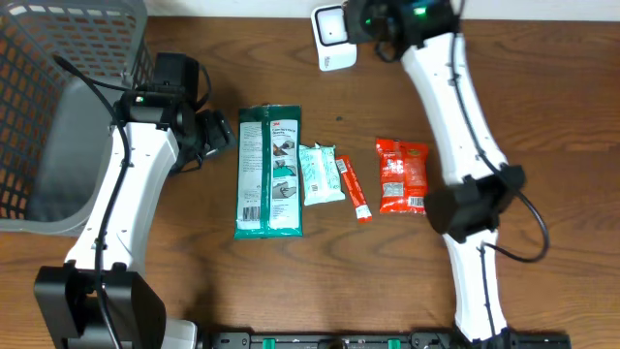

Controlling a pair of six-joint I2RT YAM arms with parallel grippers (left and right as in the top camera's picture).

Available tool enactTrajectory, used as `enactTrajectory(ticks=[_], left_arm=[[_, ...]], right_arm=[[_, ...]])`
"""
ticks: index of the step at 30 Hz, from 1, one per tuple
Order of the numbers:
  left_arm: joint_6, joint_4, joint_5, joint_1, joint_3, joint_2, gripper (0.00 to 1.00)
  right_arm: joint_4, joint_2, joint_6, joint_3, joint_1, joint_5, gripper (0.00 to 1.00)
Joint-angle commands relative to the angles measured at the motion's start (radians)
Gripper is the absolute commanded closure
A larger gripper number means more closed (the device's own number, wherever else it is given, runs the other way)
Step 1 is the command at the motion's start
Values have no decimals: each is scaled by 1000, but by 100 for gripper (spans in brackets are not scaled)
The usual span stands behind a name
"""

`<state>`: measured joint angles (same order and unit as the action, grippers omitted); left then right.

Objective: Scan the item barcode
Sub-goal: 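Carry the tissue pack up toward the white barcode scanner, then hold the tissue pack end over the scanner window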

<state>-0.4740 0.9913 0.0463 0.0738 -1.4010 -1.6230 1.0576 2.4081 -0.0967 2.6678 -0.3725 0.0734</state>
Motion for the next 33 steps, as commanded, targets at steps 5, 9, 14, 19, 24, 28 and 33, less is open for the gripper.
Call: enactTrajectory(ticks=[5, 9, 14, 19, 24, 28, 33], left_arm=[[2, 6, -13, -2, -3, 7, 12], [2, 6, -13, -2, -3, 7, 12], [2, 6, -13, -2, -3, 7, 12], [2, 6, -13, -2, -3, 7, 12], [2, 6, -13, -2, -3, 7, 12], [2, 6, -13, -2, -3, 7, 12], [2, 6, -13, -2, -3, 7, 12]], right_arm=[[-161, 135, 93, 8, -40, 166, 99], [-252, 208, 106, 8, -43, 200, 99], [-334, 273, 106, 8, -43, 217, 99], [-370, 310, 122, 7, -43, 218, 99], [-379, 313, 122, 6, -41, 219, 99], [-398, 304, 193, 10, -42, 243, 99], [-408, 301, 229, 9, -46, 299, 99]])
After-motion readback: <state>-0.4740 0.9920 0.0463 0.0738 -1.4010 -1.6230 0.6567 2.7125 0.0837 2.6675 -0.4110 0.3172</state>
